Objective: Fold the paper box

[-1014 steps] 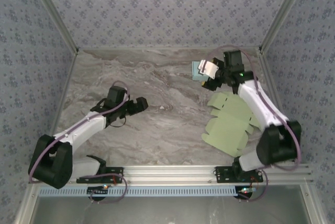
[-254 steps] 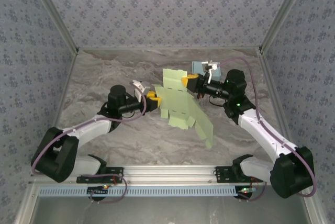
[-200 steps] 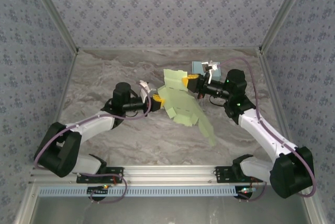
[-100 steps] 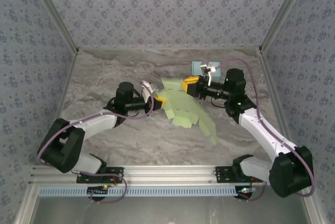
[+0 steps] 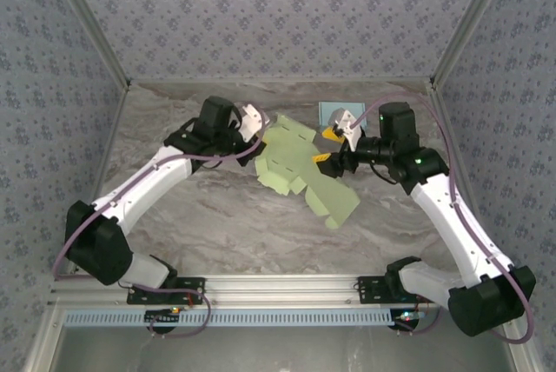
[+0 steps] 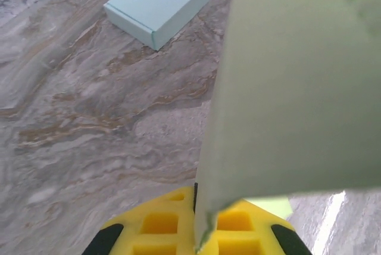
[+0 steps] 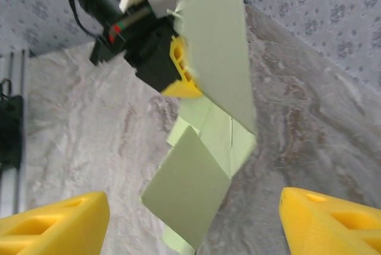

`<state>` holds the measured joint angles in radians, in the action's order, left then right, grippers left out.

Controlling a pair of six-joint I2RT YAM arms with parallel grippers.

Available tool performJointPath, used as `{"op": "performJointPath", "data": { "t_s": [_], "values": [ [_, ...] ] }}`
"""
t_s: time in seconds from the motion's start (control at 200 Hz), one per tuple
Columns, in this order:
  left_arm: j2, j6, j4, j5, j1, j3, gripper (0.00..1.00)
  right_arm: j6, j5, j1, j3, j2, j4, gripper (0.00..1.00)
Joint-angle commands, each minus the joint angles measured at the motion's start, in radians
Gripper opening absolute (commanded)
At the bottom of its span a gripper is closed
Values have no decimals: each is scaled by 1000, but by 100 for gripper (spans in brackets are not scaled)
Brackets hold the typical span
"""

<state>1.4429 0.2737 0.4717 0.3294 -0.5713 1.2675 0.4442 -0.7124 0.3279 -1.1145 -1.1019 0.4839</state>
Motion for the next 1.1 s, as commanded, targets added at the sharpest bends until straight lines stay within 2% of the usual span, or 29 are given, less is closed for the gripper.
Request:
{"op": "performJointPath", "data": {
  "t_s": [0.0,0.14,0.32,0.64,0.834,0.929,1.049,1.094],
  "values": [
    [28,78,336,-132,-20,92,0,120,115,13,-49,7,112,79],
    [26,121,380,-171,-36,107,0,127,178,23,-70,-2,109,81],
    [22,165,388,-160,-53,107,0,191,216,32,-128,-33,113,83],
    [34,215,417,-145,-77,119,0,460,273,159,-227,-193,224,82],
    [44,214,422,-138,-78,125,0,473,288,213,-241,-265,272,78],
    [47,215,424,-137,-77,124,0,452,301,217,-223,-268,235,70],
    [36,221,414,-118,-77,111,4,426,361,220,-207,-273,179,44],
    [30,221,401,-110,-77,101,5,419,377,221,-208,-281,170,32]
  ]
}}
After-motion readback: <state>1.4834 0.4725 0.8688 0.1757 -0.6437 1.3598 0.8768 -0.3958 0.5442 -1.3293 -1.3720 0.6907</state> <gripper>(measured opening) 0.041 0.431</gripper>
